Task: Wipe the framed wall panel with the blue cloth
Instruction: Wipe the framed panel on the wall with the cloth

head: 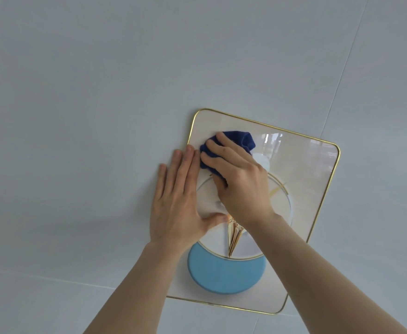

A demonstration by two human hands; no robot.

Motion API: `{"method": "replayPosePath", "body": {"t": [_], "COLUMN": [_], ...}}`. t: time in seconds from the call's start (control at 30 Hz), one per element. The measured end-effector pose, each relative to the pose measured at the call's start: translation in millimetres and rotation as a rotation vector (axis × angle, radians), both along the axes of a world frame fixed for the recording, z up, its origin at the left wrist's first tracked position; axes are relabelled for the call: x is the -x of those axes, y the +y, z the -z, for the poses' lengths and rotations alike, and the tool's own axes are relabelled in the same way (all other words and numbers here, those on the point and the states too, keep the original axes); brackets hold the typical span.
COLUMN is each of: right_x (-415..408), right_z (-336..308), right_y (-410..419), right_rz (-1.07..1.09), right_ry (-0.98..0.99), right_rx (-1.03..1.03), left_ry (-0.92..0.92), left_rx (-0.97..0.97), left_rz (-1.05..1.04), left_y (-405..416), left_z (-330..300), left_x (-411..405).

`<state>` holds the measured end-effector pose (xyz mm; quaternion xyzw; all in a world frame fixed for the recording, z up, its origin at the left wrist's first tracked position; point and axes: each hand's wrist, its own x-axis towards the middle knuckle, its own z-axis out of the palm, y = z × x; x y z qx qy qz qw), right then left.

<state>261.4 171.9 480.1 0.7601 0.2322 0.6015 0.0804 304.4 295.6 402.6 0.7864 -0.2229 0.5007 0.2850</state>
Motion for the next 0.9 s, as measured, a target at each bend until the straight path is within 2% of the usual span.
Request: {"method": "replayPosePath", "body": {"t": [0.2,0.4,0.63,0.77,0.9], "right_x": [14.9,19.8,34.7,43.4,60.7], "right_z": [19.5,47.4,91.9,101.1,83.7], "right_y": [-28.4,-36.5,-56.0,-55.9,-50.2], "right_rz": [0.061,0.106,0.158,0.176,0.170], "right_ry": [-0.027,-0.150,-0.010,0.071,0.259], "right_rx": [0.049,-0.365,-0.181,-0.177,-0.236], "left_ry": [0.015,0.010,0.036,0.073,0.145], "left_rx": [-0.012,-0.005,0.020,0.021,-0.051], "left_rz": [0.016,0.028,0.040,0.041,-0.011], "left_y": [3.2,2.4,0.2,-1.2,0.6], "left_z": [0.0,-0.5,-0.1,-1.2,-8.3], "left_x": [0.6,1.3,1.1,5.9,17.0]}}
